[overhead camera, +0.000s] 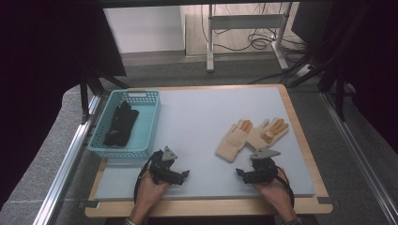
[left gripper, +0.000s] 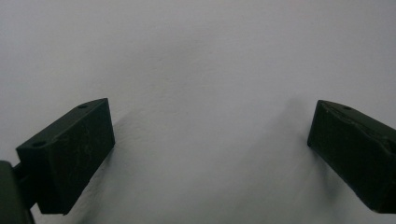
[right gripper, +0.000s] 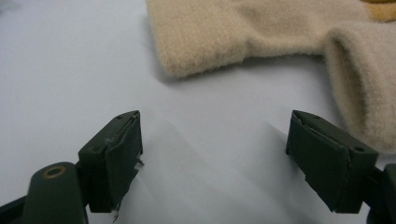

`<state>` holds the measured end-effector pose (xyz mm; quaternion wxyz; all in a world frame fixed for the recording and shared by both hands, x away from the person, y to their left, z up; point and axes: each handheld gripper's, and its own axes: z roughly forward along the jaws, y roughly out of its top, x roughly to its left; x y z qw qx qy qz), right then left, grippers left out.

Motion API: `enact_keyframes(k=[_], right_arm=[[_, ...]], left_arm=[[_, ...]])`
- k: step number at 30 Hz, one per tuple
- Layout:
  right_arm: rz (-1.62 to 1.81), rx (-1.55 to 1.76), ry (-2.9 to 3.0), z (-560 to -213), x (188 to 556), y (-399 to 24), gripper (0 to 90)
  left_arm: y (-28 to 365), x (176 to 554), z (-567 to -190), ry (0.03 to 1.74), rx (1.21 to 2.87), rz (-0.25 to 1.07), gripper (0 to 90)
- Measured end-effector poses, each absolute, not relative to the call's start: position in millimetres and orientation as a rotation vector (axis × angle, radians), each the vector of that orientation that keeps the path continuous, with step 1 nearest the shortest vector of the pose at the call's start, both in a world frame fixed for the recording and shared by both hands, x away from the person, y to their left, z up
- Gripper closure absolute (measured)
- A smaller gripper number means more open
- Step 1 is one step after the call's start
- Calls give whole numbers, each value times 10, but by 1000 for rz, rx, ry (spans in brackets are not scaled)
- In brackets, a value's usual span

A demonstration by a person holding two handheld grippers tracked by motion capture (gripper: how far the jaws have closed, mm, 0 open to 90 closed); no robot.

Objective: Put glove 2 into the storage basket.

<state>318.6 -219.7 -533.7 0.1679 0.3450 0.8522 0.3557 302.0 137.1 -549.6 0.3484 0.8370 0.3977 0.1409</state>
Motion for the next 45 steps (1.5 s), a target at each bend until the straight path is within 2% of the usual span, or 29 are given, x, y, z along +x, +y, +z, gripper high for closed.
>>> enact_keyframes(k=[10, 14, 20, 28, 34, 37, 43, 45], right_arm=[[1011, 993, 2415, -5334, 3175, -2191, 187], [1017, 996, 2410, -5318, 3157, -2186, 270], [1058, 1018, 2420, -5230, 3201, -2178, 307], [1073, 1052, 2354, -4991, 3461, -2129, 307], [1086, 1120, 2328, -4911, 3760, -2075, 355], [1049, 1131, 2328, -4938, 3931, -1999, 350], [957, 1183, 2330, -5074, 4211, -1801, 212], [916, 1196, 2341, -5135, 4282, -1742, 208]], left_arm=[[1371, 3019, -5499, 1031, 2168, 366, 11], [1372, 3019, -5498, 1030, 2169, 366, 11], [1372, 3019, -5499, 1031, 2168, 366, 11], [1376, 3020, -5497, 1027, 2175, 366, 11], [1376, 3019, -5497, 1027, 2174, 366, 11], [1376, 3019, -5497, 1027, 2174, 366, 11], [1377, 3019, -5497, 1027, 2174, 366, 11], [1376, 3019, -5497, 1027, 2174, 366, 11]])
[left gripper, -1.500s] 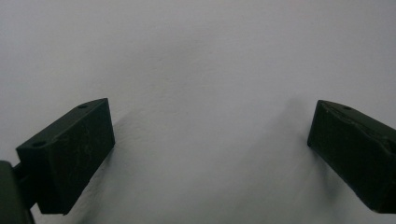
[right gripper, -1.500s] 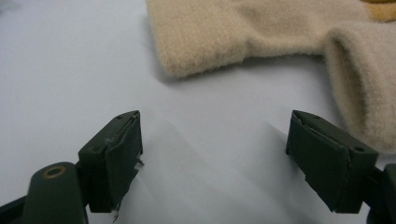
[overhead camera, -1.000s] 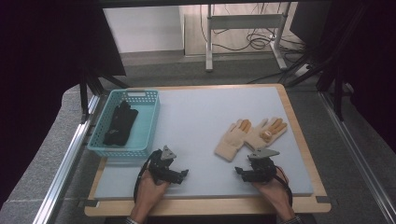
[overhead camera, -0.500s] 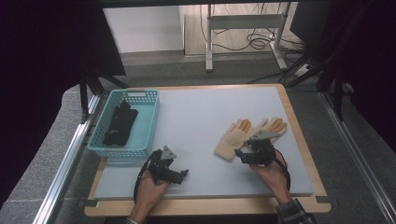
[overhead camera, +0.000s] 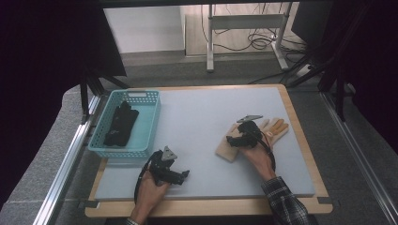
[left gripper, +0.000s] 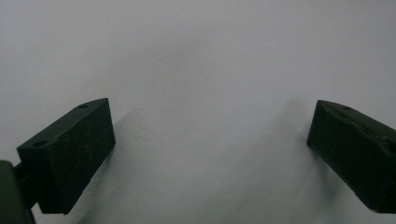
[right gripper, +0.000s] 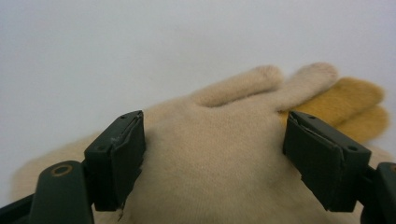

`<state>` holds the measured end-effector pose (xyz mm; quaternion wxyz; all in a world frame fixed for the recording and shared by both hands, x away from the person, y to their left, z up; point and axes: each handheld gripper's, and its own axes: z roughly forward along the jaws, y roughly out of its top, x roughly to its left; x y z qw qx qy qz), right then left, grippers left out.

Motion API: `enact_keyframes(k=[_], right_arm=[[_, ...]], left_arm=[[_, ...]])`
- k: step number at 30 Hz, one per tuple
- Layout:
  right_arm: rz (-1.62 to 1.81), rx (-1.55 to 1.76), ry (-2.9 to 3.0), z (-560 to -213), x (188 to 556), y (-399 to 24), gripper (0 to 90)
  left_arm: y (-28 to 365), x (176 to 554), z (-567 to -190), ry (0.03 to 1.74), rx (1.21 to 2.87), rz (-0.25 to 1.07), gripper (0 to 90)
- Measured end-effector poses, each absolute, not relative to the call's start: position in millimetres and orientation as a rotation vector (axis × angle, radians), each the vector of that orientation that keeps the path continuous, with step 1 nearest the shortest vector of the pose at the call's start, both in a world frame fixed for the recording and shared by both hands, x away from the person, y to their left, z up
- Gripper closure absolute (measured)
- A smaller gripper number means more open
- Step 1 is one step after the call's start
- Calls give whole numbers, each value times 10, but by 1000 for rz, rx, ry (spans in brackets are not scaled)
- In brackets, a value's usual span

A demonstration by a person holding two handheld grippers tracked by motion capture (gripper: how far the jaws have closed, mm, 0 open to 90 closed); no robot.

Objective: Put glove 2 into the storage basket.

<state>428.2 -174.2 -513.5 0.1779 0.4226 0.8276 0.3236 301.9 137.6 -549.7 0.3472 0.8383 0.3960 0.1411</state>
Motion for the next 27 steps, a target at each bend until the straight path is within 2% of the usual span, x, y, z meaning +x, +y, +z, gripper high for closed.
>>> enact_keyframes(k=[2, 8, 10, 11, 15, 22, 25, 27], right_arm=[[876, 1182, 2356, -5186, 4321, -1694, 264], [853, 1052, 2420, -5156, 4272, -1636, 582], [898, 1012, 2423, -5121, 4253, -1669, 728], [937, 989, 2428, -5066, 4232, -1695, 753], [963, 934, 2443, -4973, 4168, -1695, 766], [1100, 715, 2504, -4747, 3816, -1504, 754], [1142, 659, 2555, -4780, 3714, -1387, 692], [1140, 637, 2611, -4878, 3675, -1312, 587]], left_arm=[[1376, 3018, -5497, 1028, 2174, 366, 11], [1376, 3018, -5497, 1027, 2174, 366, 11], [1376, 3019, -5497, 1027, 2175, 366, 11], [1376, 3019, -5497, 1027, 2175, 365, 11], [1377, 3020, -5497, 1027, 2175, 365, 11], [1377, 3021, -5498, 1026, 2174, 367, 11], [1378, 3021, -5497, 1024, 2175, 367, 11], [1376, 3020, -5498, 1027, 2171, 367, 11]])
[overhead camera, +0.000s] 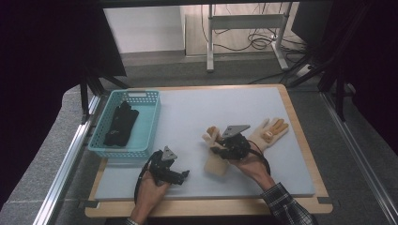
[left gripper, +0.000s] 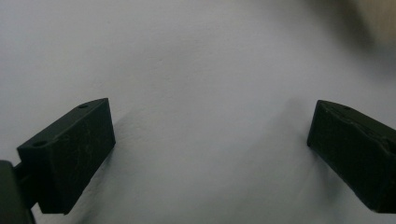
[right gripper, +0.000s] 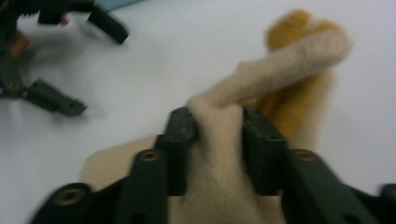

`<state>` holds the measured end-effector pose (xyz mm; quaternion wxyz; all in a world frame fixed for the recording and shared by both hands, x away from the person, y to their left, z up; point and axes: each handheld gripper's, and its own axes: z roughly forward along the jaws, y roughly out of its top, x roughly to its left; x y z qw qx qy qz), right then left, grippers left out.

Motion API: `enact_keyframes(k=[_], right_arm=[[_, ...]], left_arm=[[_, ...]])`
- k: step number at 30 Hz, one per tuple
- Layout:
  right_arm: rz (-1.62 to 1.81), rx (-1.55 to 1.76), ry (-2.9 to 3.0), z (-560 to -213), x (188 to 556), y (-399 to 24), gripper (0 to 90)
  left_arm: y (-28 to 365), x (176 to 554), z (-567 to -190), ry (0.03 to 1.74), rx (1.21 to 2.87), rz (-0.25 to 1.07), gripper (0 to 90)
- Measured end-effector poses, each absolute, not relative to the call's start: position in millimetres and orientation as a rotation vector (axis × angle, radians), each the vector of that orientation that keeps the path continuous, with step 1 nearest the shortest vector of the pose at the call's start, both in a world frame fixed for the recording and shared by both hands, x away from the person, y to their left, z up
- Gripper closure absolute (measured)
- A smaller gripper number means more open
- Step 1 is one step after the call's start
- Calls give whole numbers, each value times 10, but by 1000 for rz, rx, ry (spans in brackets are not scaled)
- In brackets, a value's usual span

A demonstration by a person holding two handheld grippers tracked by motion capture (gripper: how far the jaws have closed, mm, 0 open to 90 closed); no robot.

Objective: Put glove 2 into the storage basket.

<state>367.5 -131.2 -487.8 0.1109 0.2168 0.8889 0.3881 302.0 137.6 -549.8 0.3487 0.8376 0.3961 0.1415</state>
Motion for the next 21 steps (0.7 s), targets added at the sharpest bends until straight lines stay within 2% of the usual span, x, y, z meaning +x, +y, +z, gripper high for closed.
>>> enact_keyframes(k=[2, 5, 14, 21], right_arm=[[1129, 618, 2620, -4957, 3644, -1274, 508], [1145, 641, 2613, -4980, 3649, -1289, 448], [1112, 814, 2535, -4909, 3795, -1575, 444], [1079, 996, 2433, -4861, 3994, -2027, 442]], left_arm=[[1378, 3020, -5497, 1024, 2176, 367, 11], [1378, 3020, -5496, 1024, 2176, 367, 11], [1377, 3019, -5497, 1026, 2175, 365, 11], [1377, 3020, -5497, 1026, 2175, 365, 11]])
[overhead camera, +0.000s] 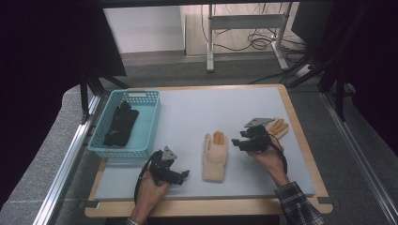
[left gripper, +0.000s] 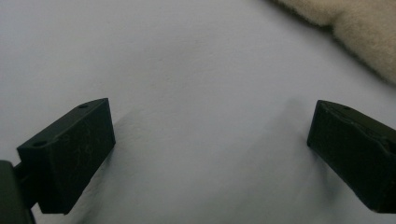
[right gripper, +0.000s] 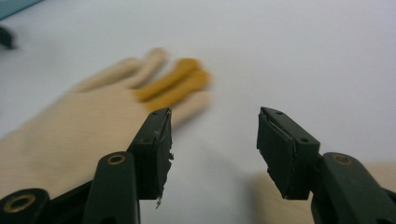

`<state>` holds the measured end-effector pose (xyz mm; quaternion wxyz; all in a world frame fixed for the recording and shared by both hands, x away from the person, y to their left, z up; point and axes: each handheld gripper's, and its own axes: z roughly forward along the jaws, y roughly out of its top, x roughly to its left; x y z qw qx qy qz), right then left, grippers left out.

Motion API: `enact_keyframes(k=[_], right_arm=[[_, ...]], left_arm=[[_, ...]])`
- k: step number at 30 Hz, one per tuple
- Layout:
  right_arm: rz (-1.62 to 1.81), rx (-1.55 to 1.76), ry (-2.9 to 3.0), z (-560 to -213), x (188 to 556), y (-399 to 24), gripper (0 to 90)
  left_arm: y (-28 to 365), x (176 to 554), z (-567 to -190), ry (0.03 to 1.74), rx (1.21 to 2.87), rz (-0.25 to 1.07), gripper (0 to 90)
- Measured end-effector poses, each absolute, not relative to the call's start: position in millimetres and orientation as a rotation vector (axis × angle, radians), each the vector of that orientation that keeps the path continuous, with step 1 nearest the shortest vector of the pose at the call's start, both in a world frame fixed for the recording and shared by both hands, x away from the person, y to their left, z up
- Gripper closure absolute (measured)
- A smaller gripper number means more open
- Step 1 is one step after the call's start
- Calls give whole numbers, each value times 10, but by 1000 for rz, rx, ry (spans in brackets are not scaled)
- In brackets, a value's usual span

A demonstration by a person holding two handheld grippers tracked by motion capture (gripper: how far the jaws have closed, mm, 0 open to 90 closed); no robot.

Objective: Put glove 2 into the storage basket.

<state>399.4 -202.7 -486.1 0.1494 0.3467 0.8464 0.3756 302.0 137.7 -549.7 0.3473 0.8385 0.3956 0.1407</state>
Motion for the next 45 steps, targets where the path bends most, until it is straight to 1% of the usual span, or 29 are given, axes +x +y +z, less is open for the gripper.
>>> enact_keyframes(k=[7, 11, 14, 19, 21, 22, 23, 25, 28, 36, 45], right_arm=[[1000, 1188, 2267, -4771, 4167, -2575, 431], [974, 1285, 2194, -4768, 4220, -2798, 419], [951, 1320, 2175, -4819, 4233, -2874, 398], [880, 1375, 2163, -4976, 4253, -2884, 361], [875, 1393, 2162, -5040, 4268, -2886, 361], [881, 1399, 2165, -5063, 4270, -2883, 371], [866, 1396, 2166, -5086, 4268, -2872, 455], [859, 1381, 2182, -5102, 4259, -2866, 542], [867, 1372, 2192, -5075, 4243, -2888, 596], [947, 1272, 2195, -4861, 4091, -2890, 611], [1066, 1045, 2282, -4515, 3808, -2640, 611]], left_arm=[[1376, 3020, -5498, 1027, 2173, 365, 11], [1376, 3021, -5498, 1027, 2174, 365, 11], [1376, 3021, -5498, 1027, 2174, 365, 11], [1378, 3021, -5497, 1025, 2175, 365, 11], [1378, 3021, -5497, 1025, 2175, 365, 11], [1377, 3021, -5497, 1025, 2175, 365, 11], [1378, 3021, -5497, 1025, 2175, 365, 11], [1378, 3020, -5497, 1025, 2175, 365, 11], [1378, 3020, -5497, 1025, 2175, 365, 11], [1378, 3020, -5497, 1025, 2176, 365, 11], [1377, 3021, -5498, 1025, 2174, 366, 11]])
